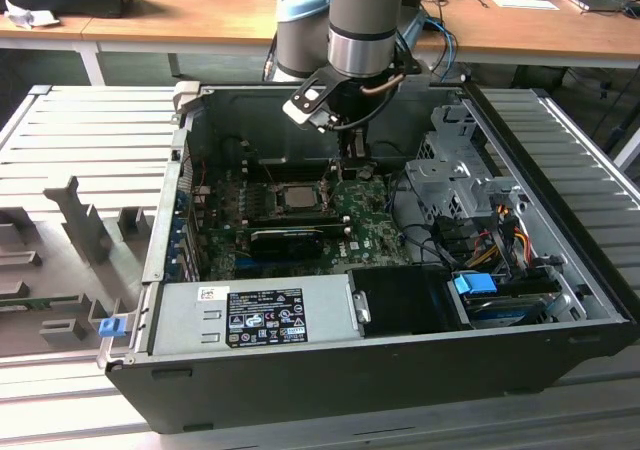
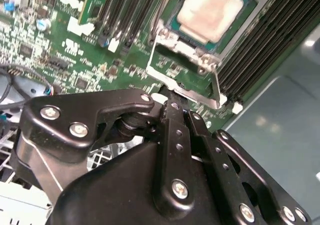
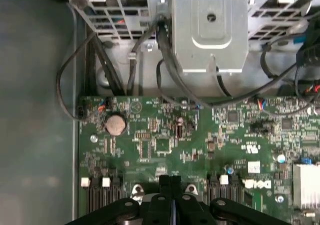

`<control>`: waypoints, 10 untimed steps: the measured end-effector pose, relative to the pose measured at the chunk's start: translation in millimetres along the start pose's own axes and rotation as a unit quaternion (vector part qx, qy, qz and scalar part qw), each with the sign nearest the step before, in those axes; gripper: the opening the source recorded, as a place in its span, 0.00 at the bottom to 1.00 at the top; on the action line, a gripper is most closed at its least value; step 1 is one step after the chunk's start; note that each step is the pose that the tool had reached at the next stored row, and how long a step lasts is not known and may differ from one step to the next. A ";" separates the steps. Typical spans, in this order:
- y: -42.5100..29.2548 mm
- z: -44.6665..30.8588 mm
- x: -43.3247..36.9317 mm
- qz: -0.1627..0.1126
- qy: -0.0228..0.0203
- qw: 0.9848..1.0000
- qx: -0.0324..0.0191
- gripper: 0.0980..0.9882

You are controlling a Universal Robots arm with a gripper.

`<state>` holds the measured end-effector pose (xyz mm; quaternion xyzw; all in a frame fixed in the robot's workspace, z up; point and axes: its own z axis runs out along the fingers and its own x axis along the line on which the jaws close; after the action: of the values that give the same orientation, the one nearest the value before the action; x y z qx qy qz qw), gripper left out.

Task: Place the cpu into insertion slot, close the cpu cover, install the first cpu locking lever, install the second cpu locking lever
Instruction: 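Close the cpu cover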

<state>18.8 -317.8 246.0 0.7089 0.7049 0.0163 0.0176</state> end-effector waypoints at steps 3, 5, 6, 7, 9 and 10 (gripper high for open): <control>-10.1 0.5 0.0 0.000 0.000 1.000 0.000 0.01; -19.0 1.6 -0.1 0.000 0.000 1.000 0.000 0.01; -21.5 2.0 -0.1 0.000 0.000 1.000 0.000 0.01; -22.7 2.5 -0.1 0.000 0.000 1.000 0.000 0.01; -25.2 5.0 -0.1 0.000 0.000 1.000 0.000 0.01; -26.3 6.8 -0.1 0.000 0.000 1.000 0.000 0.01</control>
<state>-7.1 -317.8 238.0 0.7089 0.7049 0.0163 0.0176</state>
